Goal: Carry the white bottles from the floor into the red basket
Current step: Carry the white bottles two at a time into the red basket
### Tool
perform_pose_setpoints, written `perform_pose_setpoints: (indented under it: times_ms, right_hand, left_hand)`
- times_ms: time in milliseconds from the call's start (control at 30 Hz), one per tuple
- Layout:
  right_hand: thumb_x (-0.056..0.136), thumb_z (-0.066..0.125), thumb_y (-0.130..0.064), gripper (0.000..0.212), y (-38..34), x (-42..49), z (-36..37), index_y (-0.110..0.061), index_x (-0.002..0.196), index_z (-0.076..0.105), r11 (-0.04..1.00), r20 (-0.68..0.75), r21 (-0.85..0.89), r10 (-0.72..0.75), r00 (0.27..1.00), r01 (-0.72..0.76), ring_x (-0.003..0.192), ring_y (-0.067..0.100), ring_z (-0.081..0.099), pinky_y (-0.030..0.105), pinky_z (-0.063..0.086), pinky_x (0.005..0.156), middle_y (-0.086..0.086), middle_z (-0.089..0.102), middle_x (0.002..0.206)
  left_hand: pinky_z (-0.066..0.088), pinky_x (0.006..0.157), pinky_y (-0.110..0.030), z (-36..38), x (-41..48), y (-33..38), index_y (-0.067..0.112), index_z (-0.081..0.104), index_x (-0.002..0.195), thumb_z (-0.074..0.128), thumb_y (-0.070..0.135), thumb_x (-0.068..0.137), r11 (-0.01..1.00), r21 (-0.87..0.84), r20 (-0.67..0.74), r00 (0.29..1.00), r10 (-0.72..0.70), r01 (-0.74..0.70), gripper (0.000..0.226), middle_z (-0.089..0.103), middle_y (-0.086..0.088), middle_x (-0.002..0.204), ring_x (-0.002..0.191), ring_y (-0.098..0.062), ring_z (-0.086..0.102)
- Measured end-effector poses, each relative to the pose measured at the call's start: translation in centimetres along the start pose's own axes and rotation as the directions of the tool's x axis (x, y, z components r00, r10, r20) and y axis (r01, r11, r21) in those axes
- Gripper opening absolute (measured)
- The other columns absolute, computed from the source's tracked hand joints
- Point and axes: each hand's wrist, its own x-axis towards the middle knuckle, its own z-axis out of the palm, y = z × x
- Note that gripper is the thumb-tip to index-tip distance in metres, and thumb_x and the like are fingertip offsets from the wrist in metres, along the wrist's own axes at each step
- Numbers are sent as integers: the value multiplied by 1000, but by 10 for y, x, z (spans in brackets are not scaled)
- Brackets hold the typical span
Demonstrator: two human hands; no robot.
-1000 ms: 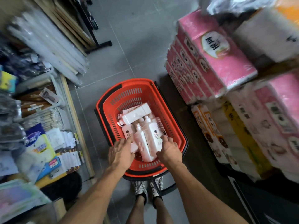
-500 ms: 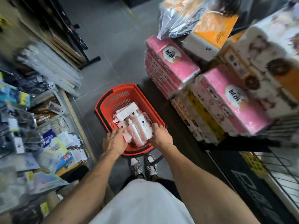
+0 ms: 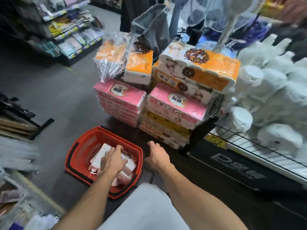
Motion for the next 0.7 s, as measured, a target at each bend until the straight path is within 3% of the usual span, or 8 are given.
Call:
perform_pose_setpoints:
  times_ms: [200,433,700]
  right_hand:
    - [89,72,-25,69,11,-37,5,-25,148,37,981,-101,103,172,980,-162,126,31,52,45,49,98,8,50,139]
    - [91,70,-19,67,25,-88,23,-27,148,36,896,-169,280,400,901,-346,124,29,54,42,52,96,6,51,138]
    - [92,65,-16,61,96,-160,33,-27,145,38,719,-208,494,643,737,-489,124,30,53,43,48,99,5,50,137]
  left_hand:
    - [43,97,-40,-14,8,2,30,47,128,65,43,87,973,127,37,981,188,-192,47,53,-3,129,121,-28,52]
    - [43,97,-40,-10,7,14,32,46,130,62,44,89,874,277,123,917,379,-399,45,54,0,127,121,-26,52]
    - [46,94,-41,23,-35,114,32,43,137,61,45,90,618,348,283,707,648,-706,52,54,-1,132,119,-26,55]
